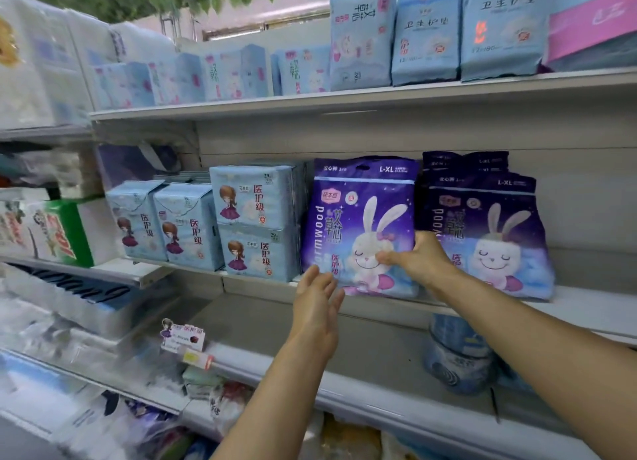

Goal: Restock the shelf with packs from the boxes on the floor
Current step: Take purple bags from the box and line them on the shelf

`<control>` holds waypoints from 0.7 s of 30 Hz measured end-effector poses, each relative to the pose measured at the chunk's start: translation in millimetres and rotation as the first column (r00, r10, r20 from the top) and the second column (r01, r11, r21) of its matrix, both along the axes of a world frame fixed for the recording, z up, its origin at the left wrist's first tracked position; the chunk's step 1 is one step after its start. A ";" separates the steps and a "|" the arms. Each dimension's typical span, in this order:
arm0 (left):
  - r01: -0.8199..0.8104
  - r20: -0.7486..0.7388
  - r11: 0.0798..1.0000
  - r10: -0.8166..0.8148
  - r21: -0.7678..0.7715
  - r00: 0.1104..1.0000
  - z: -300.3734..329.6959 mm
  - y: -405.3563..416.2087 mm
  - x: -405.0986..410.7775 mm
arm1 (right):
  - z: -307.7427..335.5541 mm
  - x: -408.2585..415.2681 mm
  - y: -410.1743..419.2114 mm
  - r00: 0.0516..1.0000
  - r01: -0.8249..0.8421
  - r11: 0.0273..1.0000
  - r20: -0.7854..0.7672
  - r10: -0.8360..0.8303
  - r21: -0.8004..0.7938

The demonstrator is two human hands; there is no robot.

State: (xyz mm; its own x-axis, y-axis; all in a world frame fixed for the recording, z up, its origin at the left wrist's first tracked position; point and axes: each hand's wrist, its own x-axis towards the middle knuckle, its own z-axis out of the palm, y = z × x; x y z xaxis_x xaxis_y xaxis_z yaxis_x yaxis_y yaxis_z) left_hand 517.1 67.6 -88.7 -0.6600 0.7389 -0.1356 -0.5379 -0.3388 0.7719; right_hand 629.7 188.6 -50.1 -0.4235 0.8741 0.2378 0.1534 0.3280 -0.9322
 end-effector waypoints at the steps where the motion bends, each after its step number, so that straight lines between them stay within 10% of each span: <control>1: 0.019 -0.018 1.000 -0.019 -0.005 1.000 1.7 0.3 -2.2 | -1.4 -3.8 2.2 1.000 0.008 1.000 -0.007 -0.008 -0.018; 10: 0.160 -0.117 0.987 -0.162 -0.027 0.980 18.9 21.6 -16.3 | -2.2 -32.9 18.6 0.977 0.207 0.977 0.034 -0.209 0.056; 21: 0.120 -0.201 0.989 -0.134 -0.084 0.970 13.9 23.9 -13.1 | -5.0 -19.4 12.2 0.783 0.276 0.802 0.360 -0.508 0.530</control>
